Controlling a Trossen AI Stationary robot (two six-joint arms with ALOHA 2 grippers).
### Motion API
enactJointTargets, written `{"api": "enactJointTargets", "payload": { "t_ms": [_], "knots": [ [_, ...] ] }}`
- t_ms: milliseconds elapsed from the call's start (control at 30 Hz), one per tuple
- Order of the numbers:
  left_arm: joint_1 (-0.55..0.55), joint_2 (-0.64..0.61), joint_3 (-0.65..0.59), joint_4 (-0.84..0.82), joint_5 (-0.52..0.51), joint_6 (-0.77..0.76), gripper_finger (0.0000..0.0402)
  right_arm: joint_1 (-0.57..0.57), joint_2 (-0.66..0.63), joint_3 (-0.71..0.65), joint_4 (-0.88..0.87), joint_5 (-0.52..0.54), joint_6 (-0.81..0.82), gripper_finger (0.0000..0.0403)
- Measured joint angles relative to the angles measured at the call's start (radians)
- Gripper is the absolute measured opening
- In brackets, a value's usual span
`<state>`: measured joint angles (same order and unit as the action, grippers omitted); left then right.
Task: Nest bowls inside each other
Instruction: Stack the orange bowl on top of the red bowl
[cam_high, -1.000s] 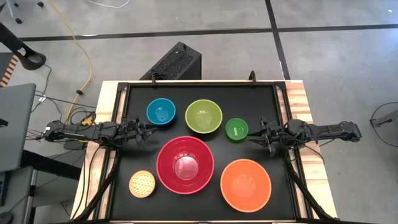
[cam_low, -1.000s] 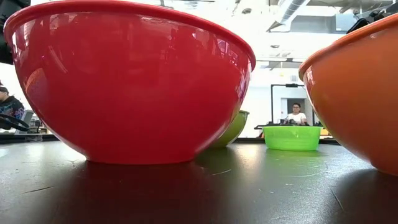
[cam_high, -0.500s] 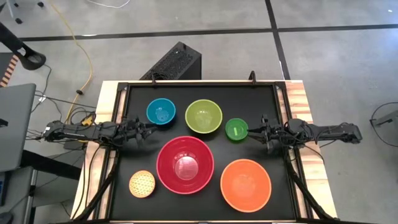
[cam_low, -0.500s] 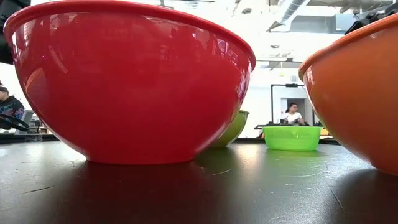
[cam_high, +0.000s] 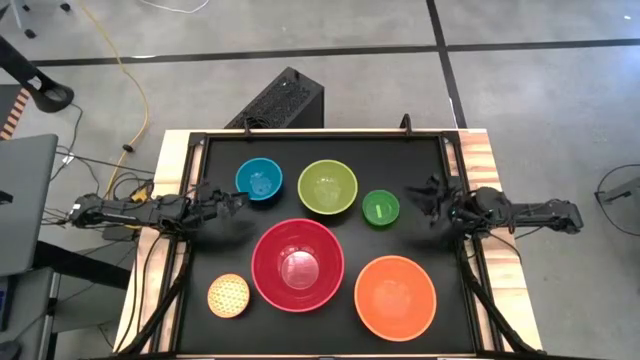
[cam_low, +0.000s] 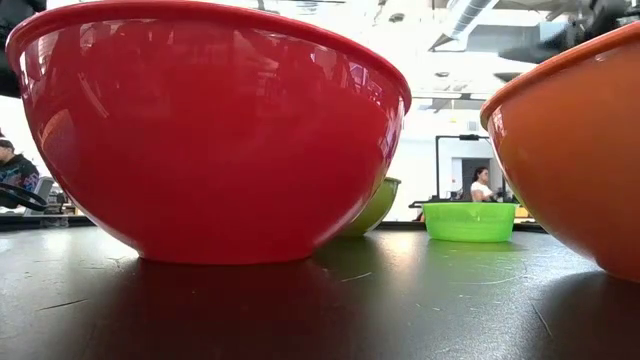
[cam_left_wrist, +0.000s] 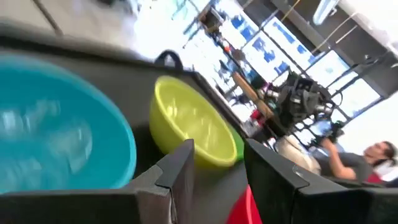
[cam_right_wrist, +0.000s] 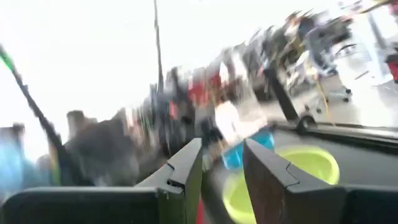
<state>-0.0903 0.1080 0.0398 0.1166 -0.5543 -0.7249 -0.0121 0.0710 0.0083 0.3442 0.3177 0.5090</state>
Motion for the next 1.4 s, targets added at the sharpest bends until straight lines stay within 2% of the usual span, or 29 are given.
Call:
{"api": "enactJointTargets", "payload": {
  "t_ms": [33,100,233,367,467,633,767,967,1033,1133,1200,1400],
  "knots": [
    [0.009,0.009,0.027,0.004,-0.002,0.046,0.0128,-0.008,0.004,0.008,0.012,0.037,0.079,0.0131],
    [0.030,0.037,0.088,0.005,-0.003,0.142,0.0128,-0.027,0.012,0.034,0.018,0.035,0.153,0.0131],
    [0.075,0.137,0.208,-0.014,-0.012,0.316,0.0128,-0.038,0.081,0.146,-0.065,-0.174,0.220,0.0131],
    [0.124,0.252,0.315,-0.055,-0.008,0.401,0.0128,0.012,0.270,0.327,-0.275,-0.211,0.254,0.0131],
    [0.152,0.338,0.390,-0.119,0.027,0.428,0.0128,0.076,0.415,0.520,-0.513,-0.230,0.246,0.0131],
    [0.181,0.463,0.496,-0.267,0.081,0.521,0.0130,0.186,0.666,0.858,-1.068,-0.242,0.281,0.0131],
    [0.195,0.520,0.521,-0.287,0.124,0.579,0.0149,0.268,0.854,1.028,-1.366,-0.242,0.378,0.0142],
    [0.208,0.575,0.514,-0.305,0.186,0.579,0.0198,0.357,1.070,1.116,-1.509,-0.259,0.439,0.0184],
    [0.208,0.589,0.514,-0.309,0.205,0.573,0.0215,0.368,1.120,1.118,-1.517,-0.310,0.451,0.0204],
    [0.208,0.607,0.514,-0.311,0.229,0.573,0.0233,0.372,1.194,1.118,-1.528,-0.449,0.455,0.0234],
    [0.208,0.618,0.514,-0.310,0.236,0.573,0.0239,0.377,1.229,1.117,-1.522,-0.487,0.433,0.0250],
    [0.208,0.632,0.514,-0.313,0.236,0.553,0.0240,0.401,1.298,1.099,-1.513,-0.436,0.373,0.0265]
  ]
}}
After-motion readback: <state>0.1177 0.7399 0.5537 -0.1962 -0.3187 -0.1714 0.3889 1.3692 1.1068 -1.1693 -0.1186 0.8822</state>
